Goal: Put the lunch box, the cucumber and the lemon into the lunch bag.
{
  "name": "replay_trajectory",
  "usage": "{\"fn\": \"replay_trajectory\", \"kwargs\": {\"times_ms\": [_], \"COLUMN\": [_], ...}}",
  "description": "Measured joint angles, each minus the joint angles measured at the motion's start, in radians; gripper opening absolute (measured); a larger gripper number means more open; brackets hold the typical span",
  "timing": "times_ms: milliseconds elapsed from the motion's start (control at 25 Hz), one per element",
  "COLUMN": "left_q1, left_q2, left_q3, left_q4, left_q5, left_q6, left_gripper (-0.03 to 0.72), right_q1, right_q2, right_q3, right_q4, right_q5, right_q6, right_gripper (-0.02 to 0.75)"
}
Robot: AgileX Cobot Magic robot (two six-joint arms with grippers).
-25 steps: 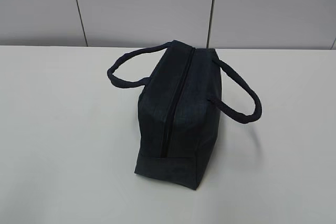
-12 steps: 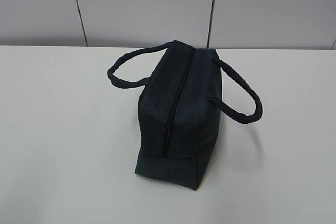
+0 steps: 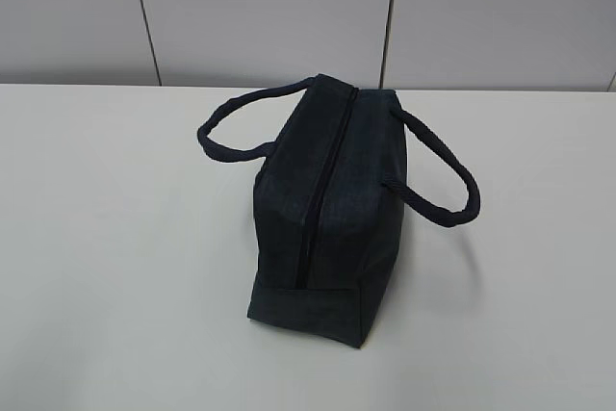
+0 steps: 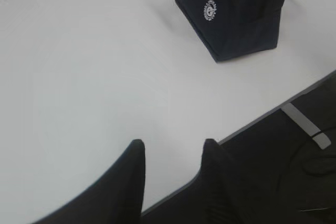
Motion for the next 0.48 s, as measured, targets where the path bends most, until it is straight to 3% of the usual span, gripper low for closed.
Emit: {"fn": "replay_trajectory", "kwargs": {"times_ms": [320,480], "left_q1": [0.233,0.292], "left_q2": [0.000,0.000], "left_q3": [0.000,0.000], "left_q4": [0.011,0.013], "left_q5": [0.000,-0.001], "left_q6": [0.000,0.000], "left_gripper": [0.241,0.239], "right_q1": [0.000,0.000], "right_q2": [0.000,0.000], "right_q3": [0.000,0.000], "right_q4": [0.002,0.002], "right_q5": [0.000,-0.002], "right_q6": [0.000,0.000], "right_gripper": [0.383,0.382]}}
